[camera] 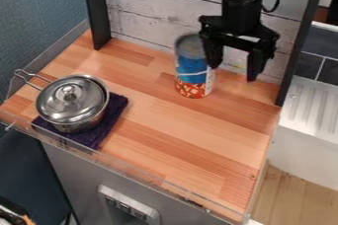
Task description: Move the can to the top of the silver pot
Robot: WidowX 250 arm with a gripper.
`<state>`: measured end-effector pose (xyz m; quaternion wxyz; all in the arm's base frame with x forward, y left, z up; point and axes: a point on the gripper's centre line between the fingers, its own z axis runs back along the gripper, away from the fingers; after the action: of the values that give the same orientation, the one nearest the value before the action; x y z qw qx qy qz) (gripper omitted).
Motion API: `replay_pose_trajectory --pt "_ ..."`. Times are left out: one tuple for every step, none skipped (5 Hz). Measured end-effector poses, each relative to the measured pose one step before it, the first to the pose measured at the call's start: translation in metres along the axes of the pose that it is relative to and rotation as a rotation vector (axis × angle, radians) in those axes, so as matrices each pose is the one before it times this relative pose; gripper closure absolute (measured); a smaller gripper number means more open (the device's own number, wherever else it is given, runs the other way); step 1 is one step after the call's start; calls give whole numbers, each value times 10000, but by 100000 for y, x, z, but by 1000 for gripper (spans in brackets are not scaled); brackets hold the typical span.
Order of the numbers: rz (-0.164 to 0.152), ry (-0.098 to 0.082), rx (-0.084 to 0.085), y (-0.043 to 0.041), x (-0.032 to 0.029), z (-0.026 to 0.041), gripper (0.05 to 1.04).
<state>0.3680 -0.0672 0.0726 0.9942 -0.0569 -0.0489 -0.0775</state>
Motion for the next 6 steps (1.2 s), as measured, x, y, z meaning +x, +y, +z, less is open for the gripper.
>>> replay_pose_trajectory --pt "84 -73 -102 116 1923 -1243 83" --pt "113 -254 32 457 1122 -832 83" --pt "190 -106 48 140 195 -20 83" --pt "172 285 195 2777 1003 -208 83" --pt "751 -377 648 3555 -169 -258 83" --pt "621 -46 147 2052 -24 56 83"
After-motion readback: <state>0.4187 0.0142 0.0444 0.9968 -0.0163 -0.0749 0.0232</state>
